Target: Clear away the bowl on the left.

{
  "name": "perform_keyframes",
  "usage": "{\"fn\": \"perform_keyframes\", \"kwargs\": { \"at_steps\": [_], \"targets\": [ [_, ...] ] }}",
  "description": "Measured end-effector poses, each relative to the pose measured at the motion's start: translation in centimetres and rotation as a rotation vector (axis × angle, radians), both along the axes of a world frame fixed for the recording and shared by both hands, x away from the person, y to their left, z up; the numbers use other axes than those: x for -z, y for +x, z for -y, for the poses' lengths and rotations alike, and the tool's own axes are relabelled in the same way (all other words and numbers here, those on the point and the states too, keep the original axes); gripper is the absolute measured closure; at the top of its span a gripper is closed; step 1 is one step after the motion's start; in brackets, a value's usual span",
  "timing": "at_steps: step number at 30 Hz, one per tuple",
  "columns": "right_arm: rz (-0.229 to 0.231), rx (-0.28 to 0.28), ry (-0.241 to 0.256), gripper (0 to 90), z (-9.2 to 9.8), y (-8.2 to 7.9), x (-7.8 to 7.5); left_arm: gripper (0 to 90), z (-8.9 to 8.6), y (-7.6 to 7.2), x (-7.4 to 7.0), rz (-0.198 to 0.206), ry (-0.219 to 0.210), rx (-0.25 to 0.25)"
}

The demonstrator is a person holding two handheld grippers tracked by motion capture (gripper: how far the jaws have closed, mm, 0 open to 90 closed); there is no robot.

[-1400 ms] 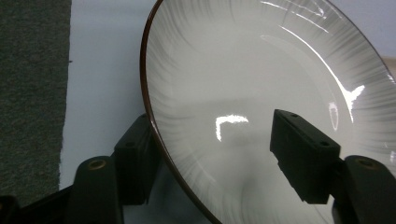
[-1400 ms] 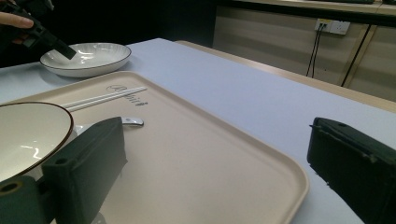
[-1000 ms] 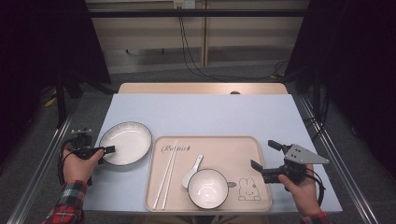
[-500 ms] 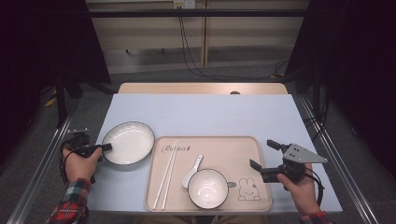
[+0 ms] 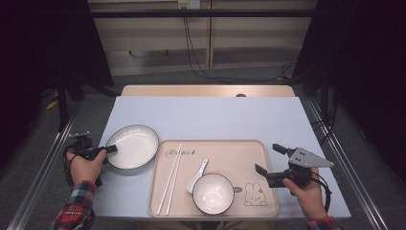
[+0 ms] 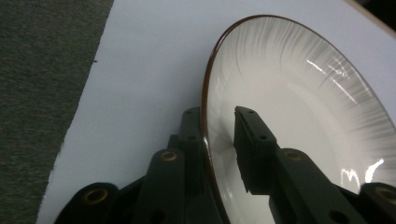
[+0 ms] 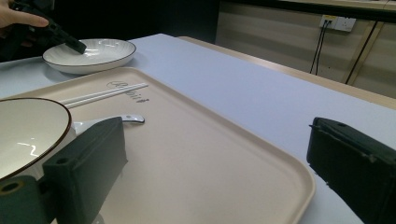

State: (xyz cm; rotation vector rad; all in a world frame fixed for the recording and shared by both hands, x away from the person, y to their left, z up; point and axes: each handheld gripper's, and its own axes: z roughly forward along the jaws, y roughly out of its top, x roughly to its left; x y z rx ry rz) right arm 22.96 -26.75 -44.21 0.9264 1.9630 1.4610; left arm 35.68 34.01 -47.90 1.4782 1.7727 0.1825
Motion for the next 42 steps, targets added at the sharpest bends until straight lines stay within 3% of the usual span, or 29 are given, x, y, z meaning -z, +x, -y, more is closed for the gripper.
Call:
{"fn": "perform_keyframes", "kwargs": {
  "at_steps": [2,4,8,11,14,16,21,22,25,27,28,33,34,38,42],
  "targets": [
    [0.003,-0.005,0.001,4.1,0.0,0.0,0.0,77.9,-0.1,0.0,-0.1,0.013,-0.034,-0.035],
    [0.001,-0.003,0.001,4.1,0.0,0.1,0.0,80.9,-0.4,0.0,-0.5,-0.010,0.013,-0.009],
    [-0.002,0.004,-0.005,3.8,0.2,0.5,0.1,86.1,-0.9,0.4,-1.7,-0.030,0.016,0.000],
    [-0.007,0.006,-0.005,3.9,0.3,0.6,0.1,86.7,-0.9,0.5,-2.4,-0.013,0.021,0.001],
    [-0.008,0.020,-0.001,4.1,0.4,1.0,0.1,86.8,-0.5,0.7,-3.5,-0.013,0.074,0.027],
    [-0.002,0.033,0.005,4.5,0.5,1.3,0.0,86.8,-0.2,0.9,-4.1,0.007,0.108,0.039],
    [0.001,0.023,-0.006,4.4,0.3,1.6,-0.5,86.2,0.1,1.2,-6.2,0.021,0.124,0.083],
    [0.006,0.022,-0.004,4.4,0.2,1.8,-0.7,85.8,0.3,1.3,-7.0,0.028,0.164,0.103],
    [0.002,0.022,0.017,4.4,0.3,2.0,-0.8,85.8,0.6,1.4,-7.5,0.037,0.184,0.117],
    [-0.005,0.029,0.028,4.3,0.5,2.2,-0.8,85.9,0.7,1.4,-8.0,0.033,0.175,0.136],
    [-0.013,0.026,0.037,4.3,0.7,2.4,-0.7,86.0,0.9,1.4,-8.6,0.043,0.145,0.124],
    [-0.018,0.029,0.019,3.9,0.6,2.9,-0.6,85.9,1.4,1.7,-10.3,0.074,0.143,0.159],
    [-0.019,0.023,0.020,3.2,0.5,3.0,-0.5,85.9,2.1,1.8,-11.0,0.093,0.143,0.175],
    [-0.031,0.035,0.024,2.6,0.3,3.6,-0.3,85.9,3.6,2.2,-11.6,0.103,0.124,0.215],
    [-0.078,0.051,0.065,0.6,0.1,4.8,-0.3,85.9,6.4,3.0,-11.9,0.128,0.107,0.269]
  ]
}}
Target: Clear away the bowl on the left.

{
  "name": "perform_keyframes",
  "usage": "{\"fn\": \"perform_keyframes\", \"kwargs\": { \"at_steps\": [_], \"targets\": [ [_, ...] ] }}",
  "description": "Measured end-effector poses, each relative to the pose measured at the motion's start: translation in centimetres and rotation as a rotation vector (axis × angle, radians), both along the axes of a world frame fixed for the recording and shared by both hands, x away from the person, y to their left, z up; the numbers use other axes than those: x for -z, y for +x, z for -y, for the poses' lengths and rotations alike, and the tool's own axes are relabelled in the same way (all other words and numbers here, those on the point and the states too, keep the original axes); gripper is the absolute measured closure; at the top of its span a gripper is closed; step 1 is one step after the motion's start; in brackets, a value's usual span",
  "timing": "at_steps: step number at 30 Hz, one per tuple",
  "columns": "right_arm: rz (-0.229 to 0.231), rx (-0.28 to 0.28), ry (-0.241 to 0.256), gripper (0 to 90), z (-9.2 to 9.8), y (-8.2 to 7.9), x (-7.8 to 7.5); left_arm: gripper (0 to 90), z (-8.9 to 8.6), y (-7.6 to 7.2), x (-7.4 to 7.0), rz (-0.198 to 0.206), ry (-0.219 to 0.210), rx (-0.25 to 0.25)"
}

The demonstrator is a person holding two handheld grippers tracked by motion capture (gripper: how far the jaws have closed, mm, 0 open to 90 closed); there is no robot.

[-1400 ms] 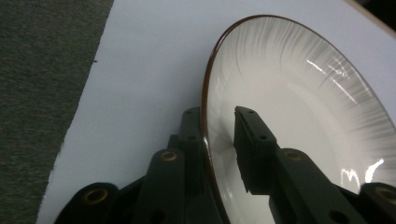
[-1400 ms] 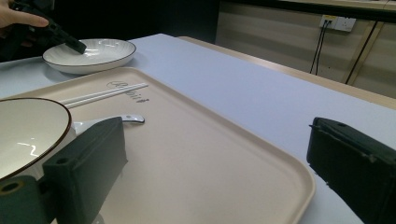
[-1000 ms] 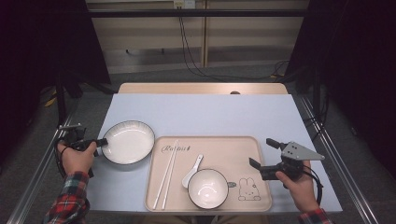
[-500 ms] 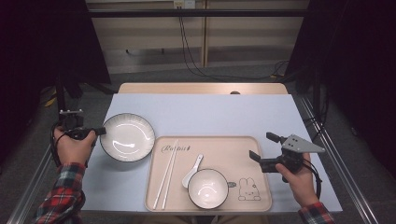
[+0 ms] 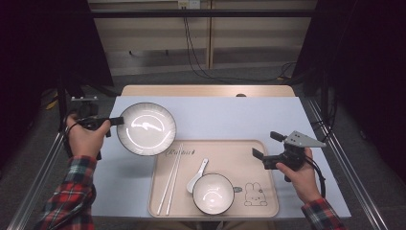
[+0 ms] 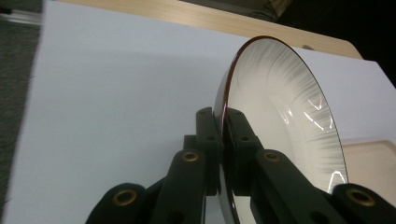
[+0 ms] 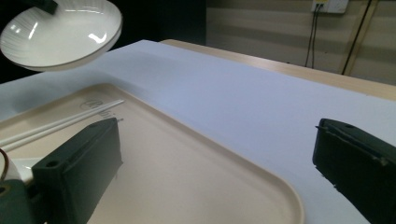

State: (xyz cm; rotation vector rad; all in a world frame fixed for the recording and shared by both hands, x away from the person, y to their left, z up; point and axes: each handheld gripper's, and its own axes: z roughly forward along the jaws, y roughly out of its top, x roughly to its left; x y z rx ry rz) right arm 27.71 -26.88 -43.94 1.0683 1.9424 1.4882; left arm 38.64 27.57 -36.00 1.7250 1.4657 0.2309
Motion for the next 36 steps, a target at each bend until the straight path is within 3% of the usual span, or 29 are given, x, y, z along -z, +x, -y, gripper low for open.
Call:
{"fn": "perform_keyframes", "kwargs": {
  "at_steps": [4,5,9,10,11,12,13,20,21,22,25,28,30,33,34,36],
  "targets": [
    [-0.041,-0.035,0.024,0.7,-0.8,1.5,-0.7,85.9,3.6,0.9,-0.2,0.003,-0.029,0.068],
    [-0.041,-0.035,0.024,0.7,-0.8,1.5,-0.7,85.9,3.6,0.9,-0.2,0.003,-0.029,0.068],
    [-0.071,-0.055,0.042,1.1,-1.8,2.6,-1.1,85.8,6.6,1.2,-0.4,0.019,-0.048,0.134],
    [-0.077,-0.073,0.054,1.9,-2.3,3.0,-1.3,85.9,8.2,1.2,-0.6,0.018,-0.063,0.163],
    [-0.077,-0.073,0.054,1.9,-2.3,3.0,-1.3,85.9,8.2,1.2,-0.6,0.018,-0.063,0.163],
    [-0.075,-0.078,0.071,2.8,-2.7,3.4,-1.6,85.8,9.7,1.2,-0.7,0.028,-0.075,0.195],
    [-0.075,-0.078,0.071,2.8,-2.7,3.4,-1.6,85.9,9.7,1.2,-0.7,0.028,-0.075,0.195],
    [-0.102,-0.113,0.113,3.3,-4.2,4.5,-2.3,85.8,14.5,0.8,-1.4,0.050,-0.141,0.294],
    [-0.102,-0.113,0.113,3.3,-4.2,4.5,-2.3,85.8,14.5,0.8,-1.4,0.050,-0.141,0.294],
    [-0.105,-0.134,0.146,9.5,-4.3,4.5,-2.4,85.8,15.3,0.8,-1.4,0.052,-0.152,0.311],
    [-0.120,-0.157,0.156,11.4,-4.5,4.5,-2.4,85.7,16.0,0.7,-1.2,0.057,-0.174,0.328],
    [-0.143,-0.201,0.163,25.1,-4.6,4.4,-2.3,85.7,16.8,0.6,-1.0,0.049,-0.207,0.350],
    [-0.146,-0.244,0.169,42.5,-4.9,4.2,-2.2,85.7,17.5,0.4,-0.8,0.053,-0.213,0.381],
    [-0.177,-0.246,0.201,44.2,-5.0,4.1,-2.2,85.6,17.7,0.4,-0.7,0.056,-0.235,0.389],
    [-0.228,-0.266,0.256,47.3,-4.9,4.1,-2.2,85.5,17.9,0.3,-0.7,0.057,-0.248,0.398],
    [-0.229,-0.247,0.253,47.6,-4.8,4.0,-2.2,85.5,18.0,0.3,-0.5,0.080,-0.241,0.410]
  ]
}}
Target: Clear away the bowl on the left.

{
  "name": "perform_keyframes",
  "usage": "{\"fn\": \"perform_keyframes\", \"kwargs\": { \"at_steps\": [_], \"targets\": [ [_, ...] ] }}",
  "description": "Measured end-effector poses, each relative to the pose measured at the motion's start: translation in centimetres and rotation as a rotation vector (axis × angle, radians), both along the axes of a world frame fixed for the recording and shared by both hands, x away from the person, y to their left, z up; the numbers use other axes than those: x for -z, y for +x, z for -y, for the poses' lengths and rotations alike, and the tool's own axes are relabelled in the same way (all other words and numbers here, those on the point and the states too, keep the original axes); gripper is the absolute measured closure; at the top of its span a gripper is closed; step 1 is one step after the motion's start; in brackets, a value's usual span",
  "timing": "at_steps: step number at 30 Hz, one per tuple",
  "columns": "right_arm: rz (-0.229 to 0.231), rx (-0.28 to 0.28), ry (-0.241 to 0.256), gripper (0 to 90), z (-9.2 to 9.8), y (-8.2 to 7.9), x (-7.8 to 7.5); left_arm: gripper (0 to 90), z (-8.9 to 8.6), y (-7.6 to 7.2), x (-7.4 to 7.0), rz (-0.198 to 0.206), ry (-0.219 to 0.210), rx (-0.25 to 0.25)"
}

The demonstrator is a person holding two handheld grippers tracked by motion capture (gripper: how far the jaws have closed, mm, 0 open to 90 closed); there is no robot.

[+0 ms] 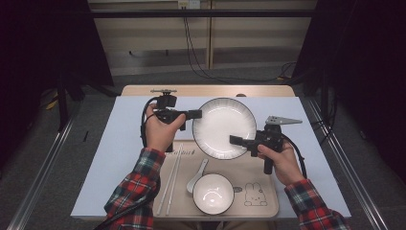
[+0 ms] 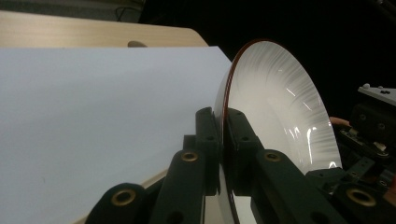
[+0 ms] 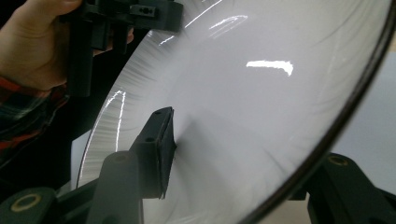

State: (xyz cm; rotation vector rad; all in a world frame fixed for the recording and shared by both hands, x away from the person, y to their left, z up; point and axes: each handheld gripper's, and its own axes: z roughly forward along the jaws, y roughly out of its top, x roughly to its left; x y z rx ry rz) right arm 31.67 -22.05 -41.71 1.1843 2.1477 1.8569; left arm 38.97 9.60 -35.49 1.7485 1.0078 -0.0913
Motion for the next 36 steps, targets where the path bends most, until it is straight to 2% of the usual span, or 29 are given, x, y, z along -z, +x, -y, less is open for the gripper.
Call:
{"fn": "perform_keyframes", "kwargs": {
  "at_steps": [3,4,6,7,8,10,13,15,18,25,28,31,33,35,36],
  "targets": [
    [-0.017,0.006,-0.011,49.1,0.0,-0.2,-0.2,85.5,0.0,0.0,0.2,-0.004,-0.008,0.012],
    [-0.085,0.025,-0.002,50.9,0.0,-0.3,-0.3,85.4,0.1,-0.1,0.5,0.019,0.002,0.024],
    [-0.094,0.037,-0.017,51.9,-0.1,-0.4,-0.3,85.3,0.2,-0.2,0.7,0.023,0.011,0.023],
    [-0.133,0.053,0.001,55.4,0.0,-0.5,-0.2,85.1,0.2,-0.2,0.8,0.028,0.013,0.021],
    [-0.148,0.055,0.019,58.4,0.1,-0.5,-0.2,85.0,0.2,-0.3,1.0,0.028,0.006,0.024],
    [-0.140,0.080,0.060,65.9,0.4,-0.6,-0.2,83.7,0.0,-0.3,1.4,0.025,-0.009,0.040],
    [-0.115,0.128,0.061,70.5,0.7,-0.8,-0.9,83.4,0.3,-0.6,1.6,0.038,0.007,0.050],
    [-0.130,0.151,0.102,72.5,1.0,-0.8,-1.0,83.4,0.4,-0.7,1.5,0.035,0.004,0.061],
    [-0.150,0.172,0.134,73.9,1.4,-0.9,-1.4,83.5,0.6,-0.7,1.6,0.036,0.006,0.075],
    [-0.180,0.213,0.128,74.4,1.4,-1.6,-1.9,83.8,0.9,-0.9,2.1,0.043,0.000,0.083],
    [-0.141,0.226,0.134,74.5,1.8,-1.8,-2.0,83.9,1.0,-1.1,2.2,0.053,-0.023,0.089],
    [-0.149,0.225,0.145,74.6,1.9,-1.8,-2.2,83.7,1.2,-1.1,2.1,0.046,-0.010,0.100],
    [-0.154,0.222,0.153,74.6,1.9,-1.8,-2.2,78.3,1.5,-1.1,2.2,0.045,-0.005,0.110],
    [-0.161,0.213,0.166,74.6,1.8,-1.9,-2.3,78.0,1.8,-1.2,2.2,0.046,-0.011,0.114],
    [-0.164,0.216,0.164,74.6,1.7,-1.8,-2.3,77.3,1.9,-1.2,2.2,0.053,0.002,0.113]
  ]
}}
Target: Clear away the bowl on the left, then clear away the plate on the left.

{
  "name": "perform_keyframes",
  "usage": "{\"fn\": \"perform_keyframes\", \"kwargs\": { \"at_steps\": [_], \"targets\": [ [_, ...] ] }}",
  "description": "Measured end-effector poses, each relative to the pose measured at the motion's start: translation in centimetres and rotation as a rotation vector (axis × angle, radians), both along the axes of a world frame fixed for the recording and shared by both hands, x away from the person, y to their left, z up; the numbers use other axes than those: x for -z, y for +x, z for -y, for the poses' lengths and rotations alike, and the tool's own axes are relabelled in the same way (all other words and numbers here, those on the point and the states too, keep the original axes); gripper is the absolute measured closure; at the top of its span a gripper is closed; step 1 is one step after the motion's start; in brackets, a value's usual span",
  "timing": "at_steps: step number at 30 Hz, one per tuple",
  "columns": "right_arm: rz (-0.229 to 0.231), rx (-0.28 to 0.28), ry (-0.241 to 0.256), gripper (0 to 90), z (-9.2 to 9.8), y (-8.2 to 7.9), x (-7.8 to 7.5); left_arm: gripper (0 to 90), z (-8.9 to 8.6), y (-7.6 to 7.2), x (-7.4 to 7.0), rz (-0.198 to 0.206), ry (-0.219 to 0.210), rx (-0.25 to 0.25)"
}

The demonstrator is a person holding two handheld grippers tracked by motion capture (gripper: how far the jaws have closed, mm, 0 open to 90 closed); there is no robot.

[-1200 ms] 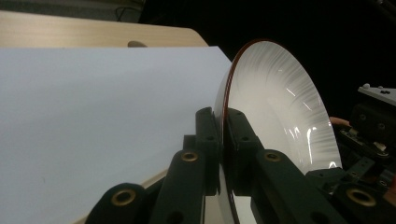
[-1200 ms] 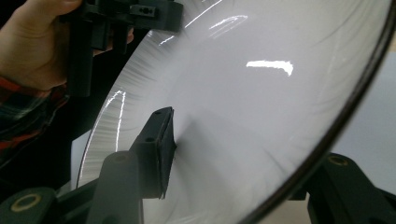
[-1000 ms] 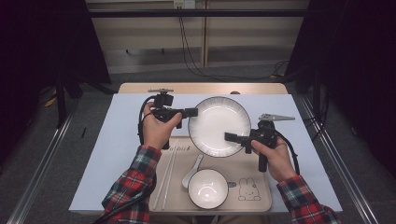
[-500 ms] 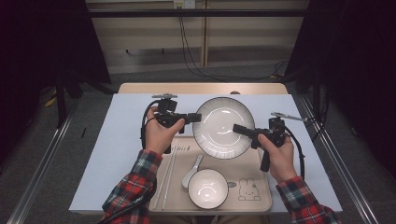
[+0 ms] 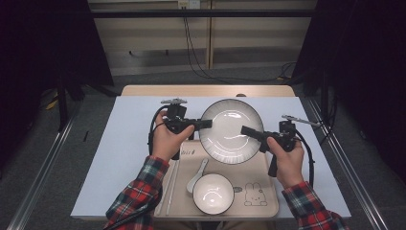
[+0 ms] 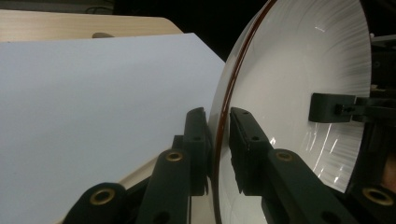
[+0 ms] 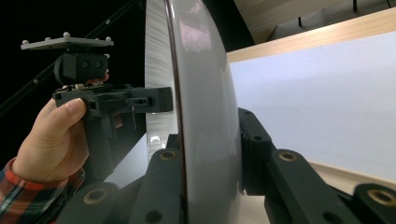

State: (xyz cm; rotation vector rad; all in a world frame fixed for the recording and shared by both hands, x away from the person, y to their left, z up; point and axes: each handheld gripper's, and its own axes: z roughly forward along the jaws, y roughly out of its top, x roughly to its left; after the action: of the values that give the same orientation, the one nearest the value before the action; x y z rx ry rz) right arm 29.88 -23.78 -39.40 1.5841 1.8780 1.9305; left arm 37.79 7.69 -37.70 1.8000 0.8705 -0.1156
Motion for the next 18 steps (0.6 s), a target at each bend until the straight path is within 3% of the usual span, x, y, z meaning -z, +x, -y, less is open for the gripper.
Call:
{"fn": "perform_keyframes", "kwargs": {
  "at_steps": [3,4,7,9,10,13,14,16,18],
  "targets": [
    [-0.009,-0.002,0.014,74.6,0.1,0.1,0.1,74.2,0.0,0.1,0.1,0.009,-0.006,-0.010],
    [-0.005,-0.004,0.011,74.6,0.2,0.2,0.1,68.3,-0.1,0.1,0.2,0.031,-0.009,-0.019],
    [-0.002,-0.005,0.004,74.6,0.6,0.1,0.0,61.8,-0.7,0.1,0.5,0.039,-0.002,-0.028],
    [0.002,-0.001,-0.004,74.6,0.8,0.0,-0.1,49.7,-1.1,0.1,0.7,0.038,-0.006,-0.039],
    [0.005,0.002,-0.012,74.6,1.0,0.0,-0.1,49.7,-1.3,0.1,0.8,0.045,-0.012,-0.054],
    [-0.004,0.013,-0.029,74.6,1.4,-0.1,-0.1,30.7,-1.9,0.2,1.0,0.104,0.008,-0.085],
    [-0.009,0.016,-0.033,74.6,1.5,-0.2,-0.2,27.0,-2.1,0.2,1.0,0.103,0.012,-0.095],
    [-0.007,0.030,-0.042,74.6,1.7,-0.3,-0.3,18.4,-2.5,0.2,1.0,0.119,0.064,-0.111],
    [-0.008,0.029,-0.038,74.6,2.0,-0.4,-0.3,15.7,-2.9,0.1,1.1,0.109,0.086,-0.121]
  ]
}}
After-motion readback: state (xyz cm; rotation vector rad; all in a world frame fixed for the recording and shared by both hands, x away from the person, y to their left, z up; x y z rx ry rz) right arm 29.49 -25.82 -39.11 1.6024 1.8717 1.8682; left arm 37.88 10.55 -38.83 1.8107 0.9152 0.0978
